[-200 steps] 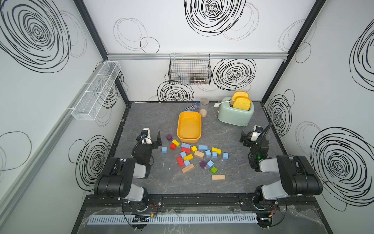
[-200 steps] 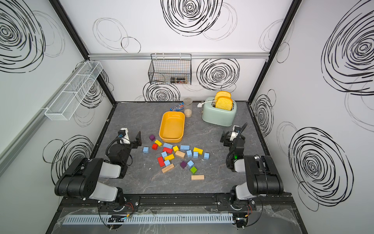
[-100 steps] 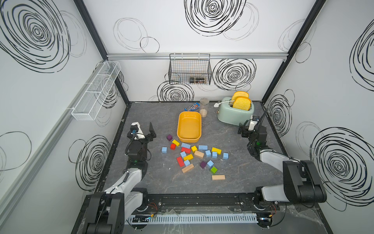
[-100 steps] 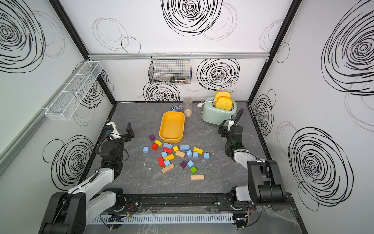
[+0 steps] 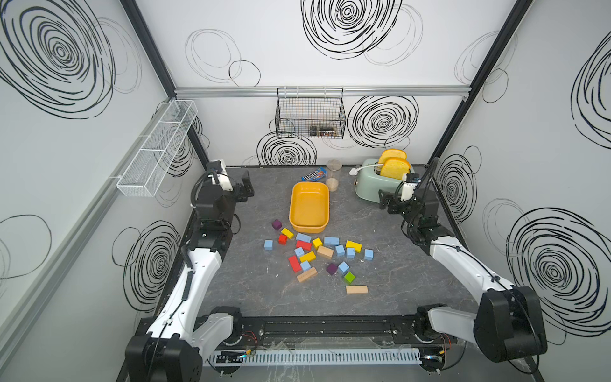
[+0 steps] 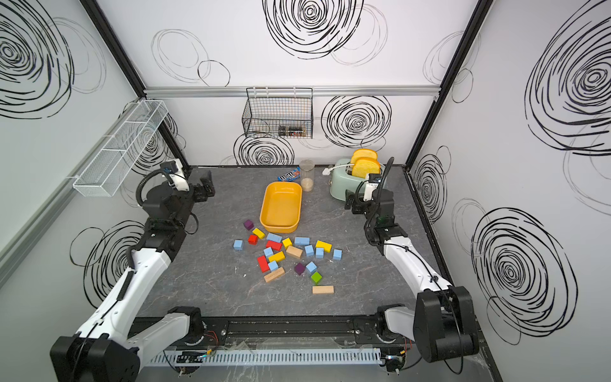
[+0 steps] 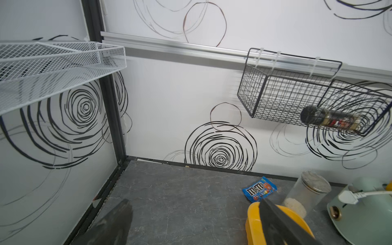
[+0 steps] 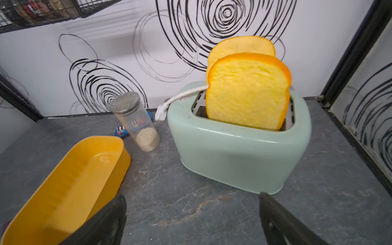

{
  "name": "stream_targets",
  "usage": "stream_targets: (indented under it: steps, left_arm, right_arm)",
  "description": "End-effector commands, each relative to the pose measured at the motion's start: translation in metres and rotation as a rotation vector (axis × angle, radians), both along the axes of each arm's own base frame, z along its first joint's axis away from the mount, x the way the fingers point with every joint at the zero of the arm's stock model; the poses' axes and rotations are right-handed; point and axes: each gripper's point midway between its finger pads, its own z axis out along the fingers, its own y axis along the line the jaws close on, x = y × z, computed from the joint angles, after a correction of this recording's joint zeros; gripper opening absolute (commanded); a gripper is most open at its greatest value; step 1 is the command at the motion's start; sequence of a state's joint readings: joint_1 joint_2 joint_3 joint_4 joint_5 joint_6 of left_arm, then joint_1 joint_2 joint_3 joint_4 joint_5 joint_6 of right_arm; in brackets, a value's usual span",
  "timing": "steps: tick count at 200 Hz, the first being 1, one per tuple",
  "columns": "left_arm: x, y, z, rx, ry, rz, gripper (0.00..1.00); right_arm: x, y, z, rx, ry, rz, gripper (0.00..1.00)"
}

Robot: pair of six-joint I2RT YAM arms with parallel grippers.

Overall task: Pick out the blue building blocks
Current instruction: Pick up the building block from the center of the board.

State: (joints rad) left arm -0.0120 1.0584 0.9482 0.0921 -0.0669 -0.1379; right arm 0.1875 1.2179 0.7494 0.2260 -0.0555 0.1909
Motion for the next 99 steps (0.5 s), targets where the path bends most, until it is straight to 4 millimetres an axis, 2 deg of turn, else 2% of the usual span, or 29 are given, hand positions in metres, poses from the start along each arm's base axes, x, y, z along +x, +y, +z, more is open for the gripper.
stream_targets:
  steps: [1, 39, 68, 99]
  left_arm:
    - [-0.007, -0.007, -0.033, 0.001, 0.215, -0.051, 0.96]
    - [-0.017, -0.021, -0.060, -0.070, 0.368, -0.106, 0.96]
    - [-0.029, -0.036, -0.094, -0.103, 0.507, -0.152, 0.96]
    - [-0.047, -0.048, -0.135, -0.099, 0.667, -0.169, 0.96]
  right_arm:
    - [-0.018, 0.030, -0.007, 0.077, 0.086, 0.124, 0.98]
    - [-0.040, 0.055, -0.015, 0.103, 0.166, 0.209, 0.98]
    - [-0.061, 0.079, -0.009, 0.157, 0.182, 0.316, 0.98]
    - [-0.083, 0.107, -0.018, 0.186, 0.220, 0.437, 0.98]
